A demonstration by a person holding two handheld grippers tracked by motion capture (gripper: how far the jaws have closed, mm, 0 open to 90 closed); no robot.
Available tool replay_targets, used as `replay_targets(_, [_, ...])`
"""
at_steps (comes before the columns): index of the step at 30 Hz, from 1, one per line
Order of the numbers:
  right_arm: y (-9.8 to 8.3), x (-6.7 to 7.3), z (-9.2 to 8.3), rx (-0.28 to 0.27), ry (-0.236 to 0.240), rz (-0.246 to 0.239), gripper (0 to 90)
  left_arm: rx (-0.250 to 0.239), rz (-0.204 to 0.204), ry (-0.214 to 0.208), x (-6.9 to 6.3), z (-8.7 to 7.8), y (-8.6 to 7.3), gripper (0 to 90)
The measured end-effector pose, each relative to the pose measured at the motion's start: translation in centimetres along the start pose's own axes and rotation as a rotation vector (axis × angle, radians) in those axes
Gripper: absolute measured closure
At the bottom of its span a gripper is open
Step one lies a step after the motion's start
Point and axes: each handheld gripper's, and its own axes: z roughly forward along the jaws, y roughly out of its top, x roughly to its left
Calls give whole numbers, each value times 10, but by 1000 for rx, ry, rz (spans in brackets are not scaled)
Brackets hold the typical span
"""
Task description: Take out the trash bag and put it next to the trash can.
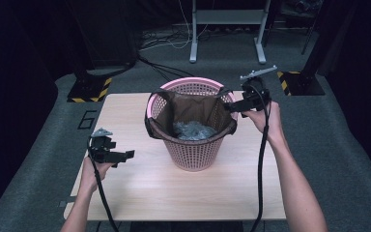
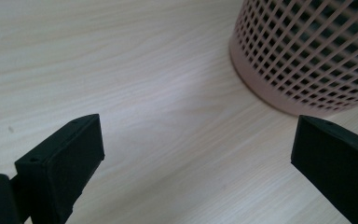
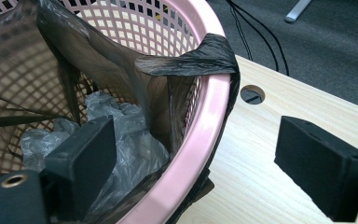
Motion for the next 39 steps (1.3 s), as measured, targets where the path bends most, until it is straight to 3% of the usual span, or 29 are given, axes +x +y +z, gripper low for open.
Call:
replay_targets(12, [5, 5, 1, 23, -34, -42, 125, -32, 73, -67, -11, -16, 66, 65])
replay_targets(25, [14, 7, 1, 27, -32, -52, 153, -45, 119, -95, -17, -24, 117, 100])
replay_targets(30, [20, 9, 2, 24, -42, -68, 176, -47, 149, -103, -26, -22, 139, 115])
replay_targets(39, [30, 9, 7, 18, -41, -78, 305, -51, 202, -95, -43, -10, 174, 142])
